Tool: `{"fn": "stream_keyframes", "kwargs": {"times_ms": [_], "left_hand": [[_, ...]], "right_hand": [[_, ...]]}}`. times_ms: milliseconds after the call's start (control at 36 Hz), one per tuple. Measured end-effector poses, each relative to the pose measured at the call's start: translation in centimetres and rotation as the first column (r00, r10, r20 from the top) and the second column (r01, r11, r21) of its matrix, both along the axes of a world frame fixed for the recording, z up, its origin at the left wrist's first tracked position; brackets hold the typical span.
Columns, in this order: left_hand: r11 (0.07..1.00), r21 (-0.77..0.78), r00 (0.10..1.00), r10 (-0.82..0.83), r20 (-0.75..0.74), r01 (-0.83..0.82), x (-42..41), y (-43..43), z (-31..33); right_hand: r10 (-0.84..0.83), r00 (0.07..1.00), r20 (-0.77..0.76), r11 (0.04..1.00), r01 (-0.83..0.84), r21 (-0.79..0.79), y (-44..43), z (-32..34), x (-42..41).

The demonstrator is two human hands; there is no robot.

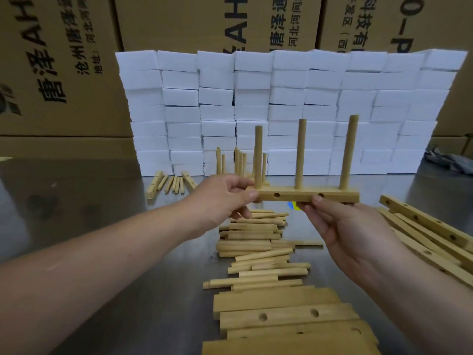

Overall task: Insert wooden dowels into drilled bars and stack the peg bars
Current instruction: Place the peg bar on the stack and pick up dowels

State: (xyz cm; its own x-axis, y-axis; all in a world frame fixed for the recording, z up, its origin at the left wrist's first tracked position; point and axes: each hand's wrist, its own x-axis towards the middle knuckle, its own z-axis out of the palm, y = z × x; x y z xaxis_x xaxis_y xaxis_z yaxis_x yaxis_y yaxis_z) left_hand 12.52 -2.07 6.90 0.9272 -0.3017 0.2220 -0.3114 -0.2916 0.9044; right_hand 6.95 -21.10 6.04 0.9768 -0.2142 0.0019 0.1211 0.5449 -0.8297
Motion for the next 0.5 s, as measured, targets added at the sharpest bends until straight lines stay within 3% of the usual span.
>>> {"fn": "stream_keyframes", "kwargs": {"times_ms": [139,250,361,500], "left_hand": [[0.975,0.048,0.977,0.214,0.018,-0.215,4.1,1.3,-0.8],[0.875,0.286,0.919,0.386,0.076,-0.391,8.0,1.9,-2.6],[0.799,0.413,0.893,0.438,0.099,-0.438,10.5,1.7,-4.3],[0.653,0.614,0.876,0.459,0.145,-0.443,12.5,1.5,-5.1]], "right_hand": [[-0.022,0.996,-0.083,0.987,0.009,-0.16,-0.5,-1.6,0.7],[-0.026,0.99,-0.142,0.95,-0.02,-0.31,-0.6,-2.8,1.3],[-0.07,0.991,-0.114,0.842,-0.002,-0.54,-0.8,-3.6,1.5],[-0.076,0.994,-0.077,0.757,0.007,-0.653,-0.7,-3.9,1.4]]}}
